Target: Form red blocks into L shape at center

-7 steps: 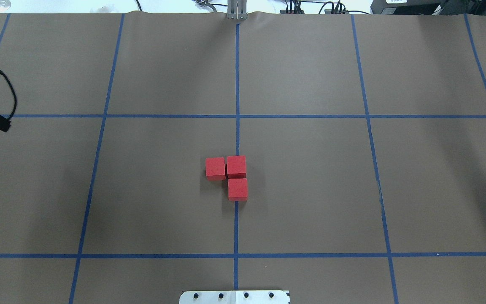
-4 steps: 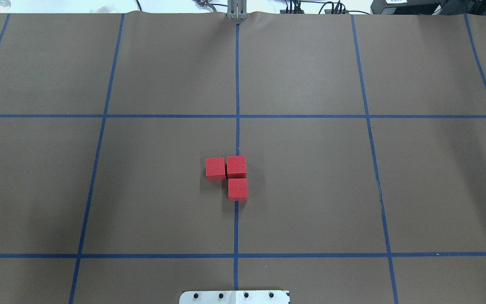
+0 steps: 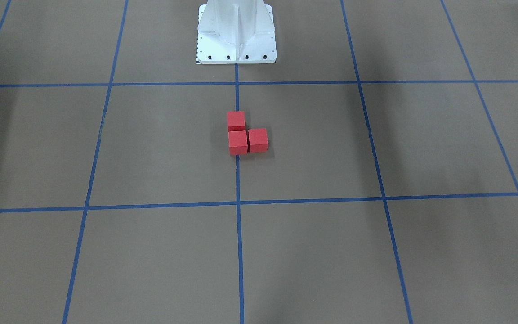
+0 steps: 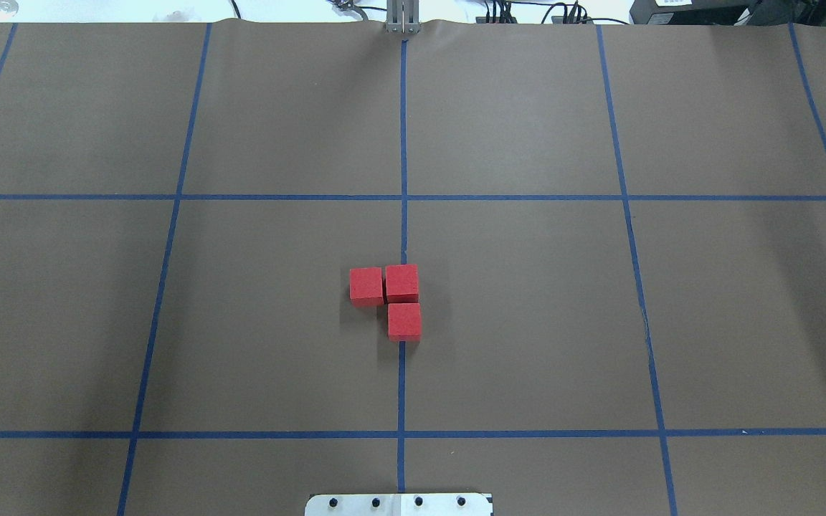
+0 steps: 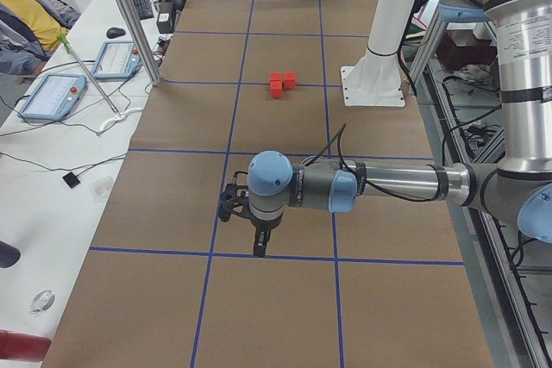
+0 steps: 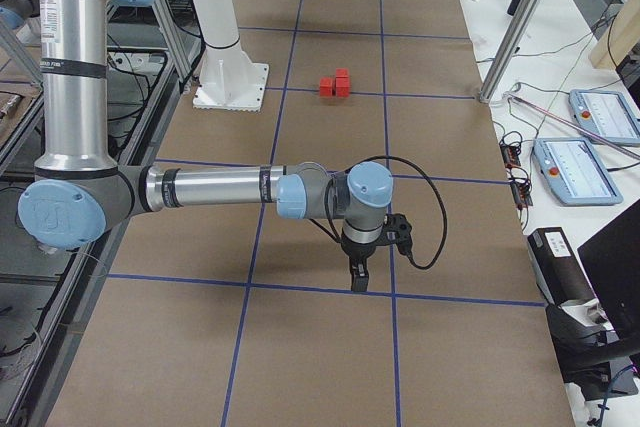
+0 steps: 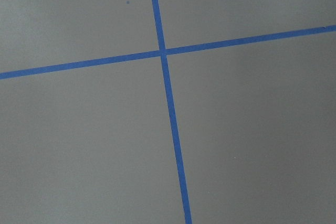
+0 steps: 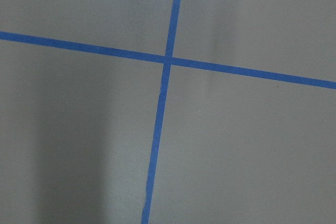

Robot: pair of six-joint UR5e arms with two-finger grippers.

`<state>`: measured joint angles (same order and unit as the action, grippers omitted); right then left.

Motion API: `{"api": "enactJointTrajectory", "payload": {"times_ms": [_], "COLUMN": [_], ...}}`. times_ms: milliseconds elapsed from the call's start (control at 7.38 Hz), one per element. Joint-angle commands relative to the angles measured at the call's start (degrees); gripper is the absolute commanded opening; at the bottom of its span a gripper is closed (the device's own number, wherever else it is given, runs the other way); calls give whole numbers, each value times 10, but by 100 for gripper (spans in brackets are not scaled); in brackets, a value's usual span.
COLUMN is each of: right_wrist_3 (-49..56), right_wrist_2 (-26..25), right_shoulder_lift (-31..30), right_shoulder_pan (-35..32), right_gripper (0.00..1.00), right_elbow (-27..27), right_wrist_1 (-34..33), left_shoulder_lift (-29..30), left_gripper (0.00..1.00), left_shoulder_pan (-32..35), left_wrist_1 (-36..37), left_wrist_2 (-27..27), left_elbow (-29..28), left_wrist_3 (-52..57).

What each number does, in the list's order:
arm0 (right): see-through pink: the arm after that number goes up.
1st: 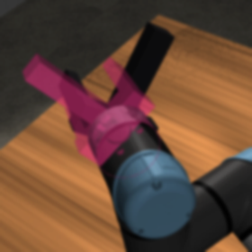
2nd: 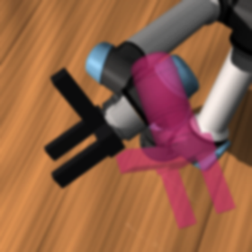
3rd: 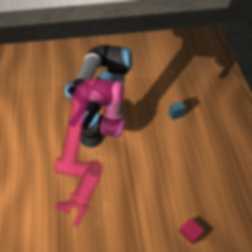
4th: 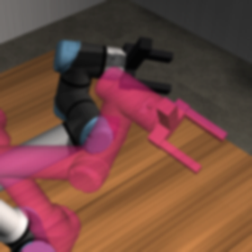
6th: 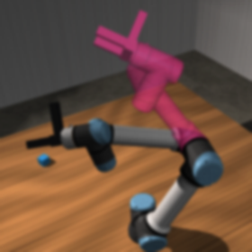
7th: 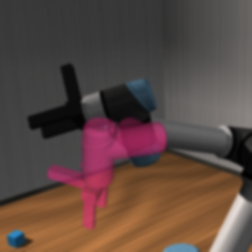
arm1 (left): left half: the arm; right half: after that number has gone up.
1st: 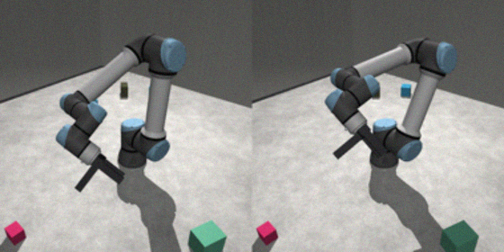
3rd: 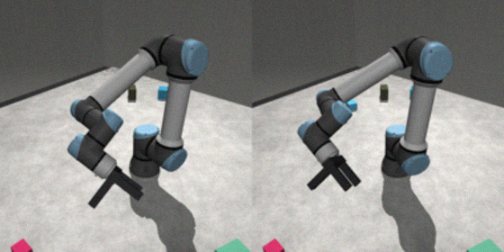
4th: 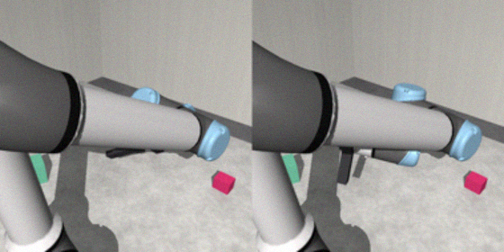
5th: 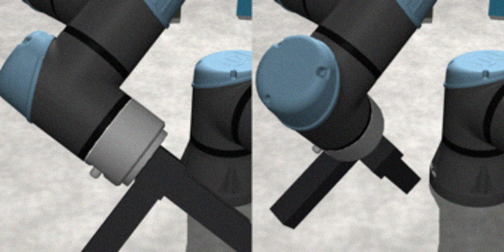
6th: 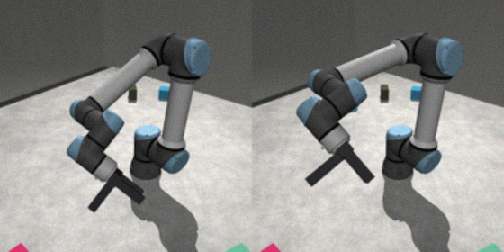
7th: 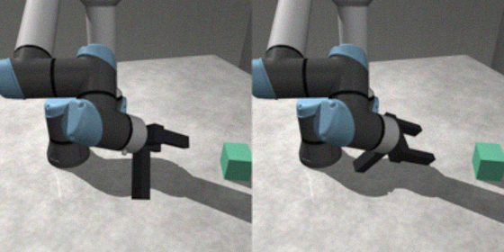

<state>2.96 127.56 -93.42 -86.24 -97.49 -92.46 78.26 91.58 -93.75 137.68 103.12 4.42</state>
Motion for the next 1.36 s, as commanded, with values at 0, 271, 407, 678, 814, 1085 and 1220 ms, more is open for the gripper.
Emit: {"api": "enactJointTrajectory", "payload": {"times_ms": [0, 271, 407, 678, 814, 1085, 1220], "right_wrist_3": [0, 8, 20, 22, 24, 24, 24], "right_wrist_2": [7, 9, 13, 19, 19, 17, 16], "right_shoulder_lift": [-19, -19, -20, -40, -47, -65, -65], "right_shoulder_pan": [-5, -55, -66, -76, -84, -86, -86], "right_gripper": [100, 99, 99, 100, 99, 100, 100], "right_elbow": [-15, -21, -22, -21, -22, -22, -22], "right_wrist_1": [0, -8, -9, -9, -8, -1, -1], "left_shoulder_lift": [-5, -5, -1, -3, 1, 1, 1], "left_gripper": [100, 100, 100, 100, 100, 100, 100], "left_shoulder_pan": [0, -1, -3, -3, -3, -3, -3], "left_wrist_1": [2, 5, 6, 2, 1, 1, 1], "left_wrist_2": [-5, -49, -55, -54, -55, -54, -54], "left_elbow": [-11, -7, -7, 4, 2, 3, 3], "left_wrist_3": [1, 2, 2, 4, 4, 4, 5]}}
